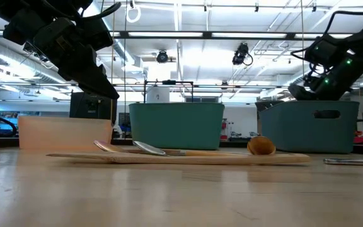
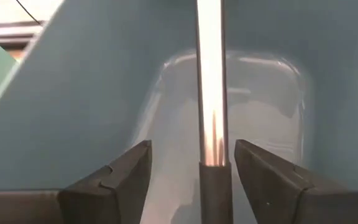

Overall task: Pick & Place Kitchen Items
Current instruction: Put the green spoon into the orange bin

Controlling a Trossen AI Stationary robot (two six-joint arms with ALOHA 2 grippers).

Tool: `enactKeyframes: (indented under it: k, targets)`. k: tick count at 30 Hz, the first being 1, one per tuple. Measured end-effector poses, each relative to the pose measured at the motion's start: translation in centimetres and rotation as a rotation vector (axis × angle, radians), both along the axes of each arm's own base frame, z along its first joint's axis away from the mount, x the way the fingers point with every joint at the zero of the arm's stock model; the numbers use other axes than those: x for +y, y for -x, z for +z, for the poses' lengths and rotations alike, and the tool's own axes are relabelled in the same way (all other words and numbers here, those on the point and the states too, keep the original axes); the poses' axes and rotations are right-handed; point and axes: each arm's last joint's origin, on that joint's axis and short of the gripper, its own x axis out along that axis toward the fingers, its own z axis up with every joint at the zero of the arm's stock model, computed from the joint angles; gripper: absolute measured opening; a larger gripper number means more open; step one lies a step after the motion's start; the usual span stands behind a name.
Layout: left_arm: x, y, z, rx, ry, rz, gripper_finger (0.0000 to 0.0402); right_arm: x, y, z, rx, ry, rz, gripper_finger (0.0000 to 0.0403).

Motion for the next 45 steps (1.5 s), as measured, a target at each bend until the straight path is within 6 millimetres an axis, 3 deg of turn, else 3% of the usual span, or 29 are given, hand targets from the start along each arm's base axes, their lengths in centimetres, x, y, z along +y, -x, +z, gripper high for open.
enactKeyframes:
  k: [14,23,36,45]
  targets:
    - [0.0,0.0,0.0,0.0,0.0,0.0,0.0133,-0.5,-0.5,1.0,-0.091,0.096,0.046,0.0207]
    - [0.0,0.0,0.0,0.0,0.001,0.0,0.0133,-1.1,-1.0,4.0,-0.118,0.163,0.09,0.0197]
    - [0.0,0.0,0.0,0.0,0.001,0.001,0.0133,-0.9,-2.2,7.9,-0.225,0.186,0.318,0.0196]
    - [0.0,0.0,0.0,0.0,0.0,0.0,0.0133,0.3,-3.5,8.3,-0.291,0.155,0.542,0.0196]
